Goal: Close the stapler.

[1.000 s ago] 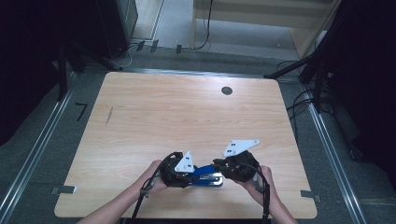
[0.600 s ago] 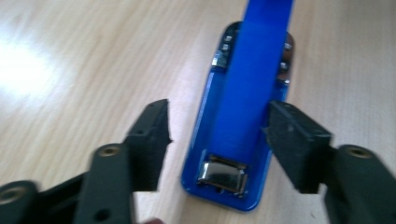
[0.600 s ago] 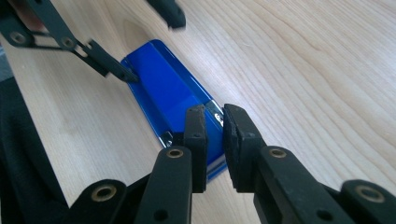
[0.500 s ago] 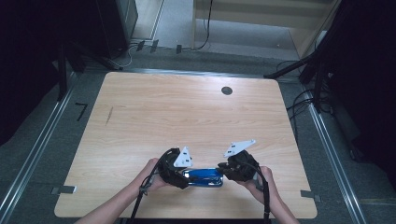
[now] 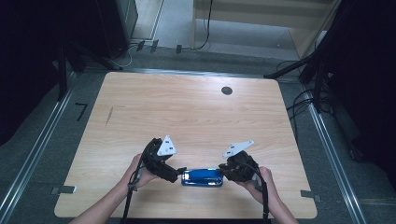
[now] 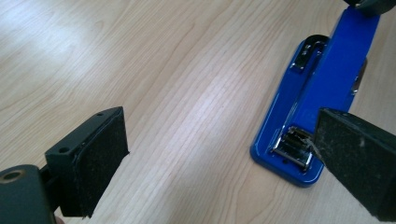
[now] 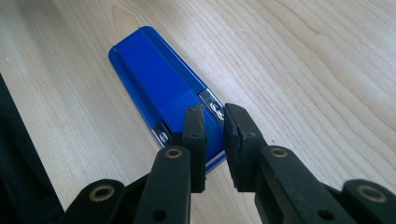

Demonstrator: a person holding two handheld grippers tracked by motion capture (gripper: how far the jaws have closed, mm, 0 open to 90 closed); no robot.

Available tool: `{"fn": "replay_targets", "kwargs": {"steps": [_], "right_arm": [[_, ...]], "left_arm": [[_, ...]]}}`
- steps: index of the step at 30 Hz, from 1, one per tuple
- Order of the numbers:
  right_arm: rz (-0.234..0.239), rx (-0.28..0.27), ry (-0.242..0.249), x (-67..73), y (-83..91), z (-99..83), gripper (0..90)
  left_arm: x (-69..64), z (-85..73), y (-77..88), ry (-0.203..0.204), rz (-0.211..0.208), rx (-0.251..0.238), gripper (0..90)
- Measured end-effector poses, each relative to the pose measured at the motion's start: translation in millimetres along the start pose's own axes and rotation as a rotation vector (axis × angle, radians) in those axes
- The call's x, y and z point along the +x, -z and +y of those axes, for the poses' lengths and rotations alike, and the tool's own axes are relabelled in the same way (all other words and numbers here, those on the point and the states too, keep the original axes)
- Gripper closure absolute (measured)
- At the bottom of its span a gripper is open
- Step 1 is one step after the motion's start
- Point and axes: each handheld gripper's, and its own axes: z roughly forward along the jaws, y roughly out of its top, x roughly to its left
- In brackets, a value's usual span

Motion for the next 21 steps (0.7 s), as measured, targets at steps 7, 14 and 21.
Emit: {"fn": "replay_targets", "kwargs": {"steps": [7,14,21], "right_arm": [[0.000,-0.003,-0.007,-0.9,-1.7,-1.7,79.8],[-0.018,-0.074,-0.025,-7.0,6.8,-2.5,57.0],[-0.090,-0.101,-0.059,-18.0,14.4,-6.7,29.7]], "left_arm": [[3.9,-2.2,4.2,0.030,0.047,0.005,4.2],[11.9,-5.2,11.9,0.068,0.117,-0.003,4.2],[21.7,-8.6,23.2,0.151,0.181,-0.030,5.2]]}}
